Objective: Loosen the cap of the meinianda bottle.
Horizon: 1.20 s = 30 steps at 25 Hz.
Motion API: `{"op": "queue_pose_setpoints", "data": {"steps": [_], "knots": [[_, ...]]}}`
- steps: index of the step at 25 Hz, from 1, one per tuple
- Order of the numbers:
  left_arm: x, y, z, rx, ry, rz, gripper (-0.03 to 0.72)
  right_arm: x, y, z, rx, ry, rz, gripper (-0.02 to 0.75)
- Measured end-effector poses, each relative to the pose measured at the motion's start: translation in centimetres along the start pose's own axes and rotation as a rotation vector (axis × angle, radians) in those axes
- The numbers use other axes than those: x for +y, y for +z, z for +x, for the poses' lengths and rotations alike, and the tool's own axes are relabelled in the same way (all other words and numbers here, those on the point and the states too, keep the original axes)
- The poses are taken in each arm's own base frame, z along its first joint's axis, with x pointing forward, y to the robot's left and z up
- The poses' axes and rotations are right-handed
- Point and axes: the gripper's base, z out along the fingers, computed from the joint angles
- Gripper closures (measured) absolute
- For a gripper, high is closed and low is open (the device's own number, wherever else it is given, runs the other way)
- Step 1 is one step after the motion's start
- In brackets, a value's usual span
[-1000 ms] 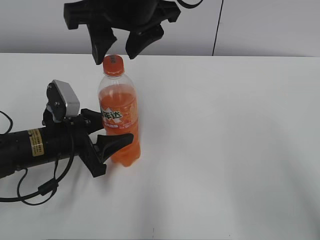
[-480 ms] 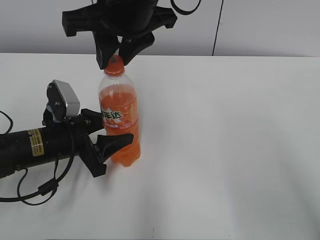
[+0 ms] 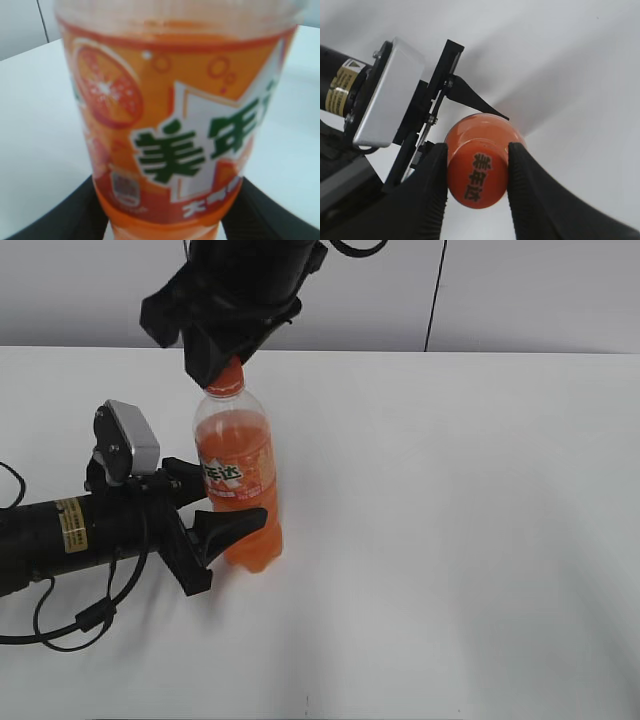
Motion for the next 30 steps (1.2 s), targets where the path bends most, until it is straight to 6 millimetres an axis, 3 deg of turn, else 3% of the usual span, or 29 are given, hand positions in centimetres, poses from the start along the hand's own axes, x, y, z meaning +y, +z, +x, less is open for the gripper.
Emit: {"op": "queue_pose_setpoints", "data": {"steps": [11,15,21,30], "knots": [[-0.01,0.00,-0.02,-0.002,0.005,0.002,0.286,0.12,0.00,0.09,0.005,-0.739,-0.016,0.465],[-0.01,0.00,-0.01,-0.001,0.008,0.001,0.286,-0.06,-0.04,0.24,0.030,-0.936,-0.002,0.465],[0.01,0.00,0.01,0.001,0.007,-0.001,0.286,-0.20,-0.05,0.29,0.043,-1.048,0.008,0.465],[0.02,0.00,0.01,0.001,0.007,-0.002,0.286,-0.17,-0.13,0.28,0.046,-1.025,0.014,0.450]]}}
